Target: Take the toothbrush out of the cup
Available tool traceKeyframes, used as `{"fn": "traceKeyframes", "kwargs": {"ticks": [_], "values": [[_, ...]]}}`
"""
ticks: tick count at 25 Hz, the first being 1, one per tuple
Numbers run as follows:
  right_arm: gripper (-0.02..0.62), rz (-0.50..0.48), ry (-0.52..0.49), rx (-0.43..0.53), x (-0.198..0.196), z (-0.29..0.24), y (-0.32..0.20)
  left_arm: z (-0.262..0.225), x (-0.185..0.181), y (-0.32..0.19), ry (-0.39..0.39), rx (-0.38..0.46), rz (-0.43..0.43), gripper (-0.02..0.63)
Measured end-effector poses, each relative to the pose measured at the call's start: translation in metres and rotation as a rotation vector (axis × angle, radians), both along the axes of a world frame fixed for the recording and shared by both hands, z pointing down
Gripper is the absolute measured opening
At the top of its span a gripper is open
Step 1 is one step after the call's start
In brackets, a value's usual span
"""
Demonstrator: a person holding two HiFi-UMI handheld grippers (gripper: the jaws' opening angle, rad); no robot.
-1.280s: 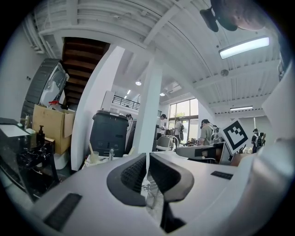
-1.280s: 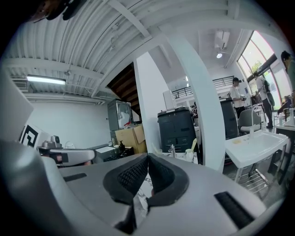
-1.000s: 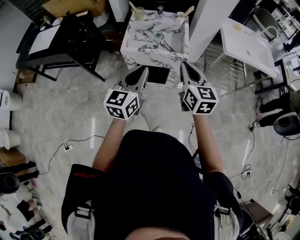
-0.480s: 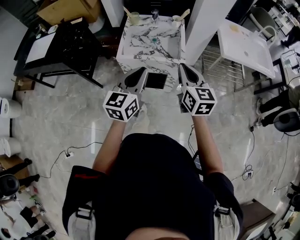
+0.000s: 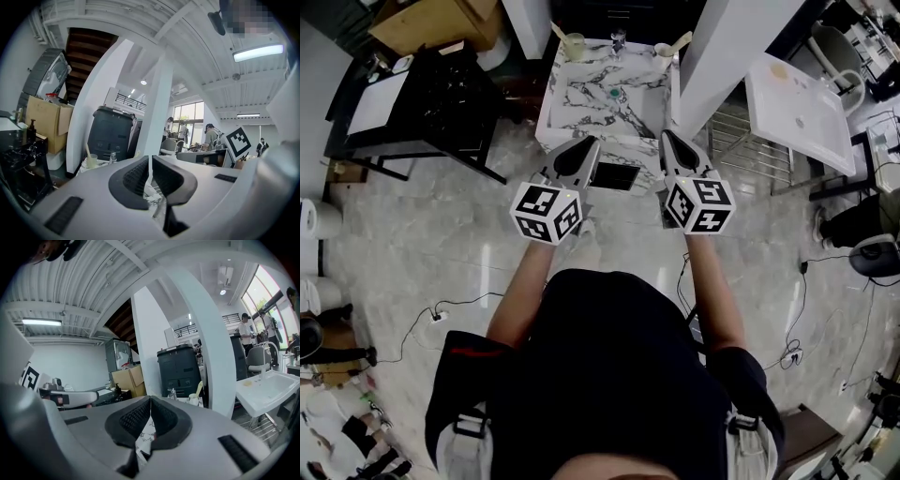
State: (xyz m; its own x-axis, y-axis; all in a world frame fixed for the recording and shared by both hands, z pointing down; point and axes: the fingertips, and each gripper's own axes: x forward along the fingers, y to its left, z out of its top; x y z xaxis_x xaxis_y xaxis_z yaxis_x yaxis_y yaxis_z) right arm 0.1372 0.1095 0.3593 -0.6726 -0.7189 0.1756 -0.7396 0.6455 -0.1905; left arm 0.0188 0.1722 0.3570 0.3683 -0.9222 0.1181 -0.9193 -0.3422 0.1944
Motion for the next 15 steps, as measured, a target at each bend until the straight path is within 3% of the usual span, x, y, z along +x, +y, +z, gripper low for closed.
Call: {"fn": "traceKeyframes", "kwargs": {"ticks": [15], "values": [[0.034, 0.019, 0.017, -0.026, -0.056, -0.006, -0.078, -0.005, -0.054, -0.078, 0.023, -0.024, 0.025, 0.032]]}}
